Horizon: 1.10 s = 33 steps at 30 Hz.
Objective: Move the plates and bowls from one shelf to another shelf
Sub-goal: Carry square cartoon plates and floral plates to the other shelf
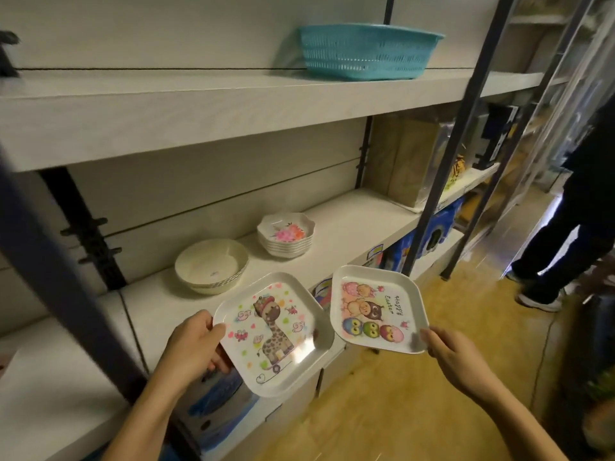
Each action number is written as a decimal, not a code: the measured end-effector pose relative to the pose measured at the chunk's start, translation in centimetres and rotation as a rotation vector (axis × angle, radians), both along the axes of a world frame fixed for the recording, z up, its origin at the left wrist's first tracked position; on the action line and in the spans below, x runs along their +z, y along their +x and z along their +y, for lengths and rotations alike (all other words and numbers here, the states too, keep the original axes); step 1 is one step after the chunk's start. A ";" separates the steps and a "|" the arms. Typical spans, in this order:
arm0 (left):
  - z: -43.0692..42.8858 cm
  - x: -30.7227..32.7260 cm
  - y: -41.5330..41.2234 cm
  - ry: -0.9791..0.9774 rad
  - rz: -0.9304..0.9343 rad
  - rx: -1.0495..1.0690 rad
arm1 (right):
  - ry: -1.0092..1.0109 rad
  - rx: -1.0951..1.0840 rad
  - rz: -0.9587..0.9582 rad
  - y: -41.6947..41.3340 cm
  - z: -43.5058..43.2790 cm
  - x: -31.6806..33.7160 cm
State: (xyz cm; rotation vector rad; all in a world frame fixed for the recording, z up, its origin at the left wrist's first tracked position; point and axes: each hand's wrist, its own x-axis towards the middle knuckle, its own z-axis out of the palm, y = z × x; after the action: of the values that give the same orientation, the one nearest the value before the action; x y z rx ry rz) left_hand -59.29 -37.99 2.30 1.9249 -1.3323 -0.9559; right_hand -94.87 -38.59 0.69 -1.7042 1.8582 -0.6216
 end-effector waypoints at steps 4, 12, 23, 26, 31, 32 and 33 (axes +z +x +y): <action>-6.5 -0.1 -1.7 -0.004 -0.004 -0.022 | -0.007 0.030 0.010 -2.2 -6.7 0.4; -17.8 0.6 -3.5 -0.044 -0.010 0.069 | 0.007 0.125 -0.031 -4.6 -20.9 2.0; -25.8 0.4 -7.4 -0.044 0.009 0.324 | 0.088 0.373 0.070 -6.1 -39.5 -2.0; -27.6 0.4 -8.9 -0.057 0.030 0.434 | 0.089 0.476 0.169 -5.9 -44.5 -2.8; -29.2 0.6 -11.5 -0.094 0.007 0.589 | 0.129 0.603 0.239 -5.1 -51.6 -4.5; -29.4 0.6 -12.0 -0.096 0.006 0.609 | 0.128 0.629 0.255 -4.9 -52.6 -4.9; -29.6 0.4 -12.4 -0.096 -0.004 0.625 | 0.129 0.654 0.269 -4.5 -53.5 -5.2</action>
State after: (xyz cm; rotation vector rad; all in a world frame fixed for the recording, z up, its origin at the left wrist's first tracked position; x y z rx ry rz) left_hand -71.68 -67.63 2.69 2.0718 -0.6781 -0.5598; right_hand -99.39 -92.06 -4.52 -2.2190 1.3248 -0.0082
